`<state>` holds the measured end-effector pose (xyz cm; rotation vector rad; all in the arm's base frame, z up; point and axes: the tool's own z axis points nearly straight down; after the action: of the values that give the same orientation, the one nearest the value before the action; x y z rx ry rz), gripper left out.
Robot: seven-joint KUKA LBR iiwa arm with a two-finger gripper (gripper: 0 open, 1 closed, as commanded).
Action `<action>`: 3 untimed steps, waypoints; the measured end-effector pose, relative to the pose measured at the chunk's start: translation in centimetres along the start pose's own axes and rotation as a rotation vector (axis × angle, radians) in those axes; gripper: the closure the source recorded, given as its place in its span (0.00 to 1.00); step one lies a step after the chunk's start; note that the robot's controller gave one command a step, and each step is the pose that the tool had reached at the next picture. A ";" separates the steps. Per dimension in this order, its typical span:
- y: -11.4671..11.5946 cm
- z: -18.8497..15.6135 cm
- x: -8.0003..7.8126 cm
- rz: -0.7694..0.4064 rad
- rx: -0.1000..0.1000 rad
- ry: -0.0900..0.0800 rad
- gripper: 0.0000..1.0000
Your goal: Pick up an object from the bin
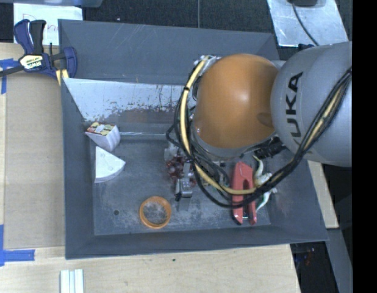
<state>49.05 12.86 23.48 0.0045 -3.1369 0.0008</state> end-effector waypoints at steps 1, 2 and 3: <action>-0.1 -0.2 -0.2 0.004 -0.001 -0.008 0.00; -1.0 8.5 -0.6 0.080 -0.003 -0.012 0.00; -1.2 15.7 -0.5 0.098 -0.001 -0.003 0.00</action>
Offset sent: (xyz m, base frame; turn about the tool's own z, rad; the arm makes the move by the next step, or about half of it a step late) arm 0.0061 -0.0190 -0.1648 0.1491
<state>49.48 11.69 7.81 -0.1491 -3.1362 -0.0010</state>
